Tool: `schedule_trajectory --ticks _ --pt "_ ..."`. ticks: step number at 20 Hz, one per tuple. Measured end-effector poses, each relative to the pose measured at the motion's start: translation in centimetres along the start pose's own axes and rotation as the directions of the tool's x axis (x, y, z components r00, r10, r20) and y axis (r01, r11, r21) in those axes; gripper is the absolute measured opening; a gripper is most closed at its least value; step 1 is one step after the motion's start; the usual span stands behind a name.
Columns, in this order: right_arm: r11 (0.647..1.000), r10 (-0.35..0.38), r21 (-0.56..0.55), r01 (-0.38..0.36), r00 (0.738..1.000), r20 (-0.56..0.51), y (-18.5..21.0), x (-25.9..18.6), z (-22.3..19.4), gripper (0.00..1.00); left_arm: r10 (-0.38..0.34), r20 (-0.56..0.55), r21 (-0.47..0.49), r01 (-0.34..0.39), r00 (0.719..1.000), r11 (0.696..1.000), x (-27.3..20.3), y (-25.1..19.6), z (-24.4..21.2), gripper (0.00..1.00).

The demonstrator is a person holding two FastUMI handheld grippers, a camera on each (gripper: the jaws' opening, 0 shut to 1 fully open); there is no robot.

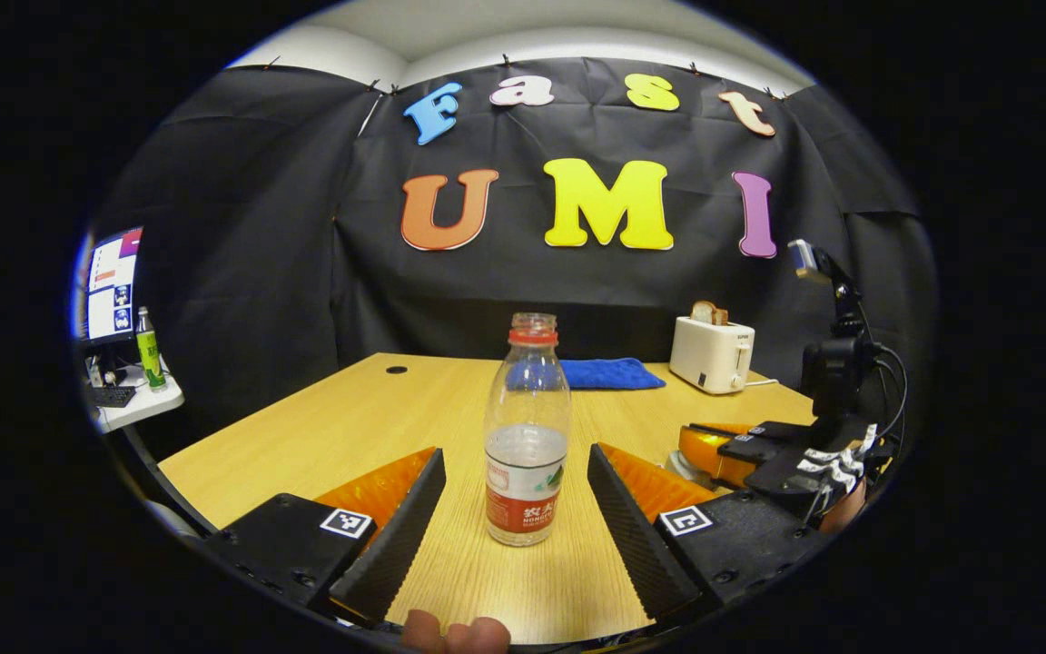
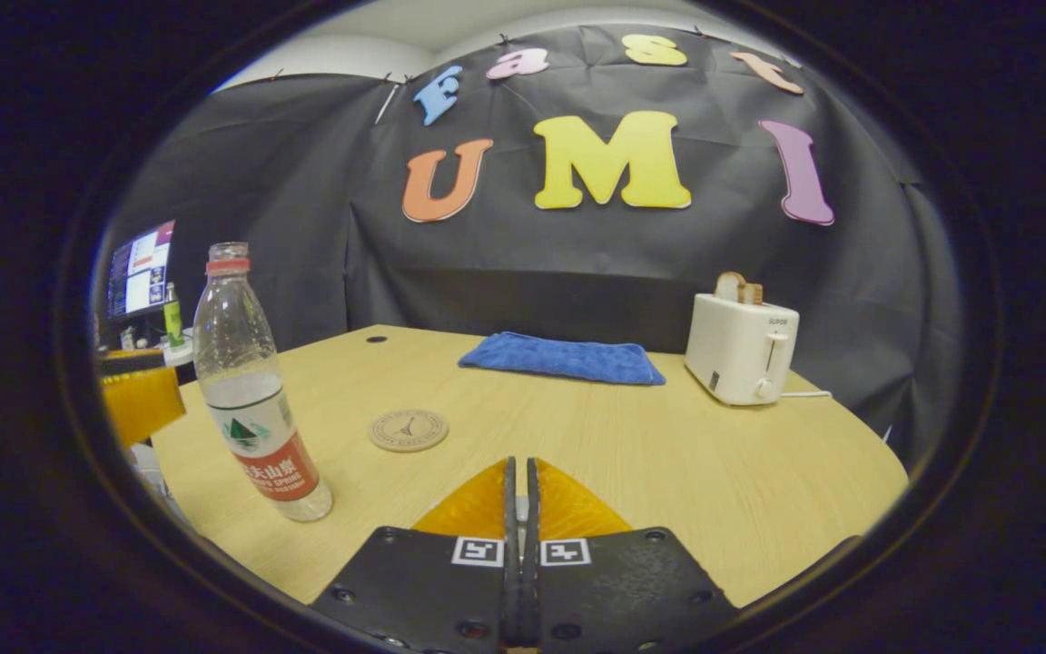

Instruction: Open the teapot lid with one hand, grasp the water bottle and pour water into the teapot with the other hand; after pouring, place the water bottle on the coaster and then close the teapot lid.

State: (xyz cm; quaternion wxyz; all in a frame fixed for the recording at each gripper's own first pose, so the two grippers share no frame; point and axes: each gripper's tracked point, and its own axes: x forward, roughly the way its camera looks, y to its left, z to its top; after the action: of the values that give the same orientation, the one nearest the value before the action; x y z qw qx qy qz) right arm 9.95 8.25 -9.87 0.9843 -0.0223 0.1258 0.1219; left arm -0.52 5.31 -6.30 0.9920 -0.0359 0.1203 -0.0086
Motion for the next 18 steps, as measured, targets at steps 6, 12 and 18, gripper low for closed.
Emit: schedule_trajectory --ticks 6,12,18 --pt "1.0 -0.002 -0.007 0.002 0.999 0.047 -0.9 -1.5 2.4 0.0 -0.019 -0.032 -0.014 0.018 0.999 1.0 1.8 -0.1 -2.3 0.99" --pt "1.0 -0.026 -0.009 0.026 0.997 0.073 -2.6 -4.0 3.3 0.0 -0.025 -0.043 -0.016 0.025 0.999 1.0 4.2 -0.1 -3.3 0.99" --pt "0.999 -0.032 0.0 0.032 0.998 0.06 -3.7 -5.9 2.5 0.0 -0.034 -0.017 0.003 0.034 0.999 0.999 5.6 -0.5 -2.7 0.96"
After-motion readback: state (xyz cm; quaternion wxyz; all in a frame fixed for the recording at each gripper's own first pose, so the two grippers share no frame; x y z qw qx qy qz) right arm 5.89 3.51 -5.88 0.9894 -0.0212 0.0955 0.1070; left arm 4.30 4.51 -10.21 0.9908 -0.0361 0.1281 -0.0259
